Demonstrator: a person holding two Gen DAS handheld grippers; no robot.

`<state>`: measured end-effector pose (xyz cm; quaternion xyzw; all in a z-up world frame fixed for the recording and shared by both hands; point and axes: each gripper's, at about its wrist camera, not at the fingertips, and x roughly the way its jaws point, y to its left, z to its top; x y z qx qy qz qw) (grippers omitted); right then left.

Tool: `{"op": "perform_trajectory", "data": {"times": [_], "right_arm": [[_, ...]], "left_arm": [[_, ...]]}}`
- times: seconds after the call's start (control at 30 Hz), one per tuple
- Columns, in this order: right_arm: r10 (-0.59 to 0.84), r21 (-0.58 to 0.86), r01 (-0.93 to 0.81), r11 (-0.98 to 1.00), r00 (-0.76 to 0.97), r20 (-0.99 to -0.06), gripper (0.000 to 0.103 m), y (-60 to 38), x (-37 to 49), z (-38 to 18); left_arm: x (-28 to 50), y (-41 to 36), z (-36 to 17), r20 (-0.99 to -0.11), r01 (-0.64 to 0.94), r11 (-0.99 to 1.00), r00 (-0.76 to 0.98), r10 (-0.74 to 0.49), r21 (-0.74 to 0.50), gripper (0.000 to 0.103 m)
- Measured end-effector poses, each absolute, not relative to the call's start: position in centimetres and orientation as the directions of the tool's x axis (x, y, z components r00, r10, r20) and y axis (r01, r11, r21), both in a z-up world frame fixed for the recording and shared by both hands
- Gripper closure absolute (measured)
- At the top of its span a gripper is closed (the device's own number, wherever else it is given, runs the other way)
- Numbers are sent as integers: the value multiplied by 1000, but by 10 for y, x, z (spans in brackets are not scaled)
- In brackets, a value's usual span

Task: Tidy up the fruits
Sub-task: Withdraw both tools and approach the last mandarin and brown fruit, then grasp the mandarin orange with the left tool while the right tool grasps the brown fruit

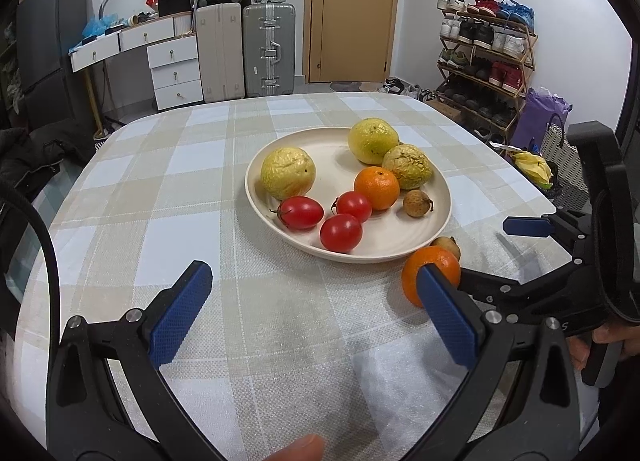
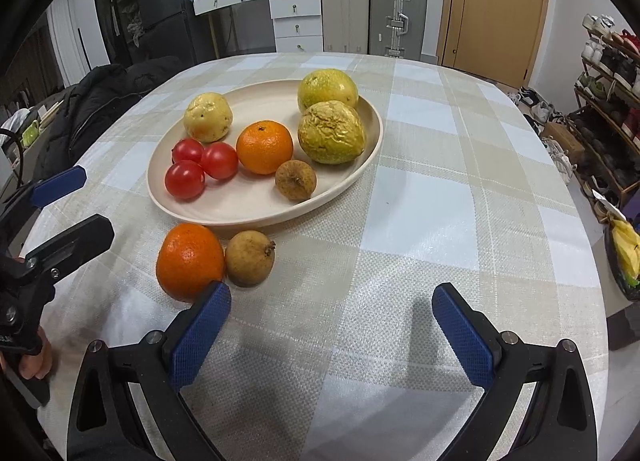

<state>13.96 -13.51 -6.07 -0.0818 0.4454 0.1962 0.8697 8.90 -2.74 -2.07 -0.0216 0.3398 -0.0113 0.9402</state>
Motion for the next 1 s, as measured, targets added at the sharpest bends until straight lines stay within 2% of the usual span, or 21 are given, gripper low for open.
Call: {"op": "perform_trajectory", "data": {"times": [0.17, 0.27, 0.37, 0.43, 0.57, 0.73, 0.8, 1.0], "right_arm": [[272, 43, -420, 907, 504, -819, 0, -135, 144, -64], [273, 37, -434, 900, 496, -824, 5, -133, 147, -64], [269, 15, -455, 890, 498, -824, 15, -127, 147, -62], [284, 17, -477, 879, 494, -822, 26, -123, 146, -60], [303, 20, -502, 865, 489, -818, 38, -118, 144, -58], [341, 29, -542, 840, 486, -805, 64, -113, 137, -55], [354, 37, -551, 834, 483, -800, 71, -111, 134, -55], [368, 47, -556, 830, 482, -795, 79, -111, 127, -54]], "left_arm": [[92, -25, -24, -646, 4, 998, 763, -39, -56, 1], [92, -25, -24, -646, 3, 998, 762, -40, -58, 1], [92, -25, -24, -646, 3, 998, 763, -40, -57, 1], [93, -25, -24, -646, 3, 998, 762, -40, -58, 1], [93, -25, -25, -647, 3, 998, 762, -40, -58, 1], [93, -26, -25, -648, 3, 998, 760, -40, -58, 1], [93, -25, -24, -647, 3, 998, 762, -40, -59, 1], [93, -25, -25, -651, 1, 998, 758, -43, -64, 1]]}}
